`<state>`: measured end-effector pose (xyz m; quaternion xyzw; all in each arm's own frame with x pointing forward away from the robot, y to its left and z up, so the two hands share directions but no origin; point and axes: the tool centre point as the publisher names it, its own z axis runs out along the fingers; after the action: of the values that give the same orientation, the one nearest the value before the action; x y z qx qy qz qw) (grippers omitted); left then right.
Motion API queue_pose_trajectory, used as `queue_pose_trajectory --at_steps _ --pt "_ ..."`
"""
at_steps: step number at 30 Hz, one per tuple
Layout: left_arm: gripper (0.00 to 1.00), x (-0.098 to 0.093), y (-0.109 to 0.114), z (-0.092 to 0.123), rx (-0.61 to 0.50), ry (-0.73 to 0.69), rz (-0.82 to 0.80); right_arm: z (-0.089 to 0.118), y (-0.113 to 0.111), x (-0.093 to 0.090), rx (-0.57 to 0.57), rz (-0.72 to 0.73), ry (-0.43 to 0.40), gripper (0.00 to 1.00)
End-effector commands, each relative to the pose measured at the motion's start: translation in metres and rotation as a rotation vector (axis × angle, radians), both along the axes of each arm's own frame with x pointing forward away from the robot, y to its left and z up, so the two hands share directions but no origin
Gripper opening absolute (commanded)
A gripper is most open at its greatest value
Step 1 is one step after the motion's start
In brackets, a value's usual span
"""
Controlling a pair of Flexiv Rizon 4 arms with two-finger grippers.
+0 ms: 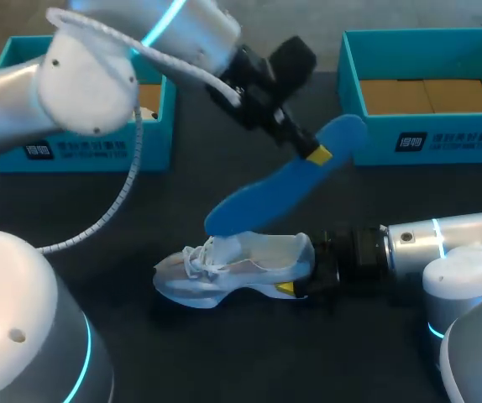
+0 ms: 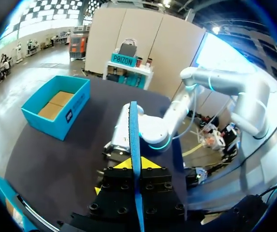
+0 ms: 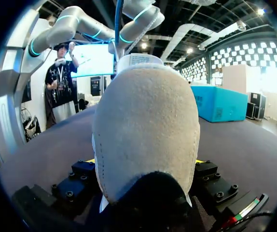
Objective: Take the shoe out of the shoebox, open the shoe tongue, remove and reinsert the insole, then place the shoe into the shoebox
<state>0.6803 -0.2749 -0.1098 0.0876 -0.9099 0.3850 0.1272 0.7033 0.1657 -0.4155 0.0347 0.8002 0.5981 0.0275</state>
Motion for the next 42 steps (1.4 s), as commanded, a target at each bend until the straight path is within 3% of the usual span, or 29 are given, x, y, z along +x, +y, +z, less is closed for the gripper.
queue_pose_trajectory --at_steps 1,8,24,27,31,42 --pt "0.00 -0.009 0.023 0.008 -0.061 0.040 -0.033 0.001 0.000 -0.001 -0.003 -0.001 0.000 0.00" --pt "0.00 -0.023 0.028 0.029 -0.128 0.117 -0.058 0.001 0.000 -0.001 -0.003 -0.001 0.000 0.00" --pt "0.00 -0.023 0.028 0.029 -0.128 0.117 -0.058 0.001 0.000 -0.001 -0.003 -0.001 0.000 0.00" --pt "0.00 -0.021 0.034 0.027 -0.252 0.226 -0.015 0.001 0.000 -0.001 -0.003 -0.001 0.000 0.00" --pt "0.00 -0.023 0.037 0.032 -0.339 0.250 0.032 0.001 0.000 -0.001 -0.003 -0.001 0.000 0.00" --pt "0.00 -0.044 0.045 0.082 -0.556 0.281 -0.002 0.001 0.000 -0.001 -0.003 -0.001 0.000 0.00"
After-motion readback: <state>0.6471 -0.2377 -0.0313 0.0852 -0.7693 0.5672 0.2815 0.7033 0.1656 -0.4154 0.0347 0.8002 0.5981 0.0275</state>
